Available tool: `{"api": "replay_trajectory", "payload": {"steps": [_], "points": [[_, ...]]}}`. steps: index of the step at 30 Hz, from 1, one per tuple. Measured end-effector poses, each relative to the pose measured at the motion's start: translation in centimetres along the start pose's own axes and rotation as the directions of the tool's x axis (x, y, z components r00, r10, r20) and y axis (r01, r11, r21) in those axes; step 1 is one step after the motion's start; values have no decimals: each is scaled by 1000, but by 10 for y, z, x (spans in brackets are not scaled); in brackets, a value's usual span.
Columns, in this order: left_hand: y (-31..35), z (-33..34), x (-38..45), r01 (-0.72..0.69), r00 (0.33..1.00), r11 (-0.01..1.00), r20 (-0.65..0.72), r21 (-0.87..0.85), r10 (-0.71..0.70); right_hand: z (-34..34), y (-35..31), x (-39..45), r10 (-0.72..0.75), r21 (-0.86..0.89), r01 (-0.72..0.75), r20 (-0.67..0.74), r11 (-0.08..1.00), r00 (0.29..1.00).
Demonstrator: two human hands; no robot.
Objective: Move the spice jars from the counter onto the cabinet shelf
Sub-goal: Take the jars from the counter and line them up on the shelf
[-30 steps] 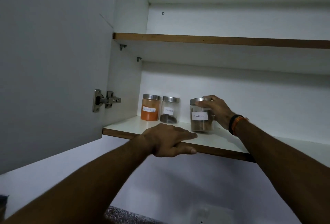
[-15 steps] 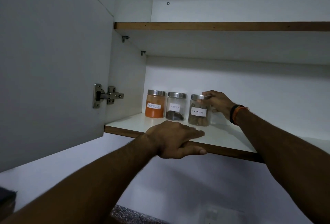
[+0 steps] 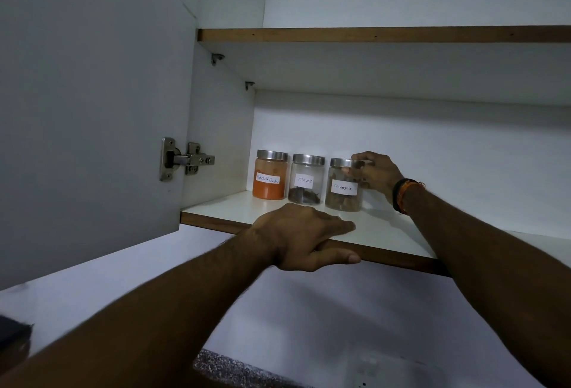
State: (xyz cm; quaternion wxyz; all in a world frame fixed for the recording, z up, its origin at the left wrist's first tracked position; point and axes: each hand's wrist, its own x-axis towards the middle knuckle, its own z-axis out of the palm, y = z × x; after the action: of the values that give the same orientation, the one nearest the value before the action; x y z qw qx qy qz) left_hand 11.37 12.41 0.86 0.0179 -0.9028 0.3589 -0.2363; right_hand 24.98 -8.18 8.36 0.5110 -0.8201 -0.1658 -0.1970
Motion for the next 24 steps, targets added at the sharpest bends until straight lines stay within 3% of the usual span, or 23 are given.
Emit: {"api": "replay_trajectory", "payload": {"steps": [4,14,24], "points": [[0,-1,1,-7,1000,1000,-8,18,7,0,2,0,-1,-1,1,-14,1000,1000],[0,-4,-1,4,1000,996,-18,85,-3,-12,-3,-30,-41,-199,14,-131,980,991],[8,-8,-7,148,987,989,65,30,-150,-36,-24,-130,-88,-196,65,-109,978,990]]}}
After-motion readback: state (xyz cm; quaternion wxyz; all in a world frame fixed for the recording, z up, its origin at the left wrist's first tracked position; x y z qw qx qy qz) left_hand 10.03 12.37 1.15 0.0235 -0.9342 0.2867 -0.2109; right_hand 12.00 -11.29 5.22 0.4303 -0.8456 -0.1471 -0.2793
